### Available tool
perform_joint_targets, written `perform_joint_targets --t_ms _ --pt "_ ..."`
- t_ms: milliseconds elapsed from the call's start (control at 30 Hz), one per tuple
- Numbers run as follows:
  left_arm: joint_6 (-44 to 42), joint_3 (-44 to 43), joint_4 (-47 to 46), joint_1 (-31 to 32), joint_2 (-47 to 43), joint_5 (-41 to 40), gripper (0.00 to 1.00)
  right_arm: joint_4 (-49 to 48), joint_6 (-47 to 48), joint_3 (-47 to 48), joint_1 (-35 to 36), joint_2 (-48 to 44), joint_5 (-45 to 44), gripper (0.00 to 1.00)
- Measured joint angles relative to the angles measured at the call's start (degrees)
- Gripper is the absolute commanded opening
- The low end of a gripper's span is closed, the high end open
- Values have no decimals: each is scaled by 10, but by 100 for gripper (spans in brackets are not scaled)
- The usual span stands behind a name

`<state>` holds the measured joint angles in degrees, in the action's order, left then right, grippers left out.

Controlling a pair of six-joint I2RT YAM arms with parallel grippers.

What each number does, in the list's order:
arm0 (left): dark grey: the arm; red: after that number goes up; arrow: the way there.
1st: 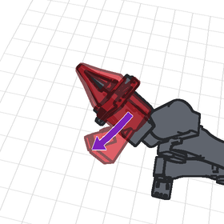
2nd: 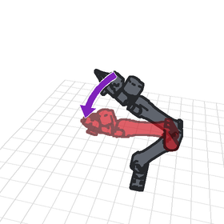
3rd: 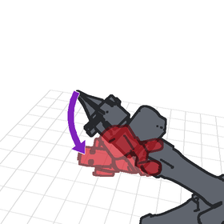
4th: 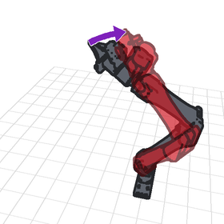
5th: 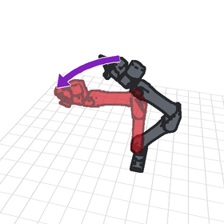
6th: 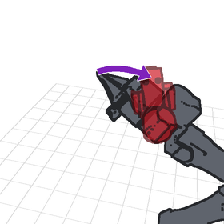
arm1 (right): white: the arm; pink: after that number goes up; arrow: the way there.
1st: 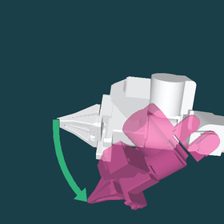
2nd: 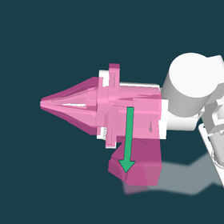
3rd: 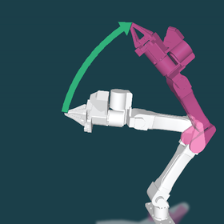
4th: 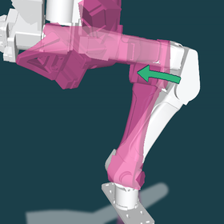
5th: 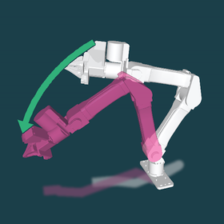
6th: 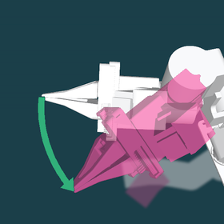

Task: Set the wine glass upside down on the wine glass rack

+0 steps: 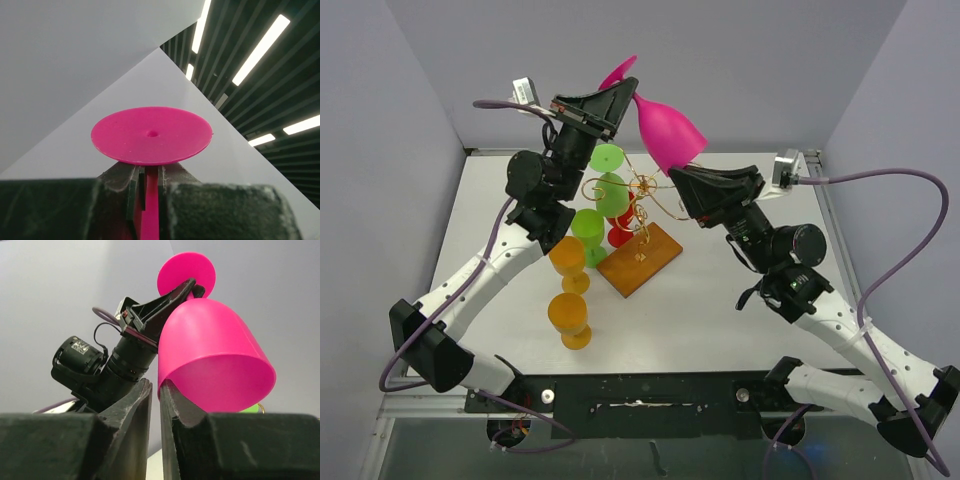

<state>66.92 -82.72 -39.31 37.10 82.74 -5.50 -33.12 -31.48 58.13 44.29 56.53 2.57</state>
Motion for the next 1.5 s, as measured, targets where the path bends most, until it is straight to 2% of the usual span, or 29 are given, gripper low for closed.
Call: perform_joint_targets --t_ms 200,367,567,767,1000,1233,1500 --pt "-46 0 -8 -2 -2 9 0 71 -7 0 0 -31 -7 52" --pt "-107 11 -6 -2 -18 40 0 170 13 7 0 -70 -24 63" --pt "-191 22 1 -3 -53 96 0 317 71 80 0 -80 -26 66" --pt "-271 22 8 -3 -77 169 0 409 115 197 0 -39 -21 66" --pt "-318 38 12 -4 -87 249 0 445 129 303 0 49 26 65" --pt "-338 70 15 -4 -95 288 0 478 130 315 0 117 68 62" --pt "-341 81 11 -8 -98 303 0 498 110 341 1 137 54 56"
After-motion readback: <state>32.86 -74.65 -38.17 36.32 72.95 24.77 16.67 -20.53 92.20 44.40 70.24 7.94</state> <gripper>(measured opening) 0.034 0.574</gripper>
